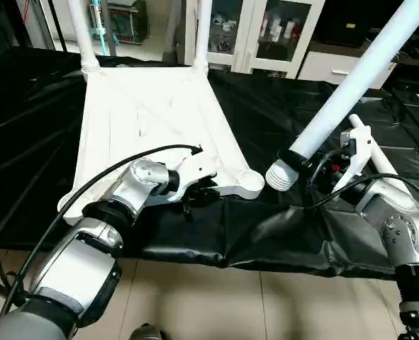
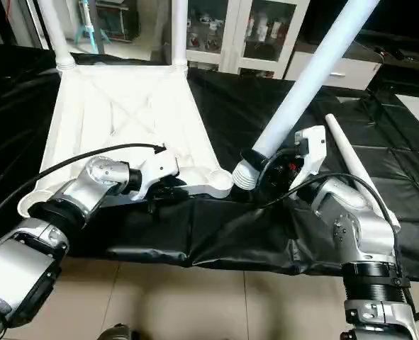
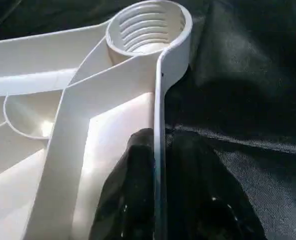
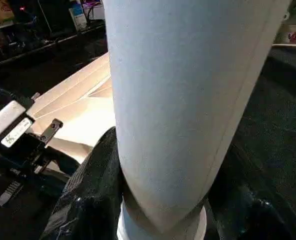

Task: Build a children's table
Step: Insert table leg to table base

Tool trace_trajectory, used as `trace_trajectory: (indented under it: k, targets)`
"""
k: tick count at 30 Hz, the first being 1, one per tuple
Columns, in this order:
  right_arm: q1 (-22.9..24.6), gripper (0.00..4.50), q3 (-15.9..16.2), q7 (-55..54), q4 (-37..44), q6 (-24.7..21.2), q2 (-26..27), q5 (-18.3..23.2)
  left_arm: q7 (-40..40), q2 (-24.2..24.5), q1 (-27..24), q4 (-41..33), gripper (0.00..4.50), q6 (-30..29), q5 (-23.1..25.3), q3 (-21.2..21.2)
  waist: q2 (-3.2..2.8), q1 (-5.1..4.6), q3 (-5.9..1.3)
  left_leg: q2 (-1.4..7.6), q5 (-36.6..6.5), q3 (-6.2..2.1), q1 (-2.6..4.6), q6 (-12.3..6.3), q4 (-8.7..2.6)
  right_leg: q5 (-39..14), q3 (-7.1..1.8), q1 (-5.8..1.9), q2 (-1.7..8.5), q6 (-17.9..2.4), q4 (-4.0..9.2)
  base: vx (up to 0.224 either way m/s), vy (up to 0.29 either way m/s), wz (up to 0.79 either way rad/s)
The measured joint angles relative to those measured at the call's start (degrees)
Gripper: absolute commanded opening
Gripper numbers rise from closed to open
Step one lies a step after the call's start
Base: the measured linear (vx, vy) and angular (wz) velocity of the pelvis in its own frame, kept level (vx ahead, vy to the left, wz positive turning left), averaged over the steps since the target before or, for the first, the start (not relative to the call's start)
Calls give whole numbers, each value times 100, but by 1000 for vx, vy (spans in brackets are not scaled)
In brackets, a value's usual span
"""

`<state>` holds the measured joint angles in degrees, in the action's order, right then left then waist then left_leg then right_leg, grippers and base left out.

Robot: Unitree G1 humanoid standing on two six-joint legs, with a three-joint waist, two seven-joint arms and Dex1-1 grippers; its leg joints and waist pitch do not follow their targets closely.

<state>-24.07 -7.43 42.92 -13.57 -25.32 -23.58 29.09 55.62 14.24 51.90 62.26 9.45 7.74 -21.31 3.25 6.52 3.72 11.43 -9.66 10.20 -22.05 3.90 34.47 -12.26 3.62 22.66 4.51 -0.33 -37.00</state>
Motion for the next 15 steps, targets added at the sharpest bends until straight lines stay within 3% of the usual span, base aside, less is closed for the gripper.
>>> trace_trajectory:
  k: [7, 15]
  targets:
    - [52, 186, 161, 24, 69, -44, 31, -53, 435, 187, -174, -231, 8, 28, -31, 27, -39, 0, -25, 0, -4, 0, 3, -4, -2, -1, 0, -6, 0, 0, 8, 0, 0, 0]
    - [435, 186, 391, 256, 350, -209, 23, -68, 1052, 726, -1216, -2108, 0, -428, -171, 13, -79, -13, -56, 1, -10, 10, 19, -13, -12, -1, -1, -24, 2, 0, 29, 0, 0, 0]
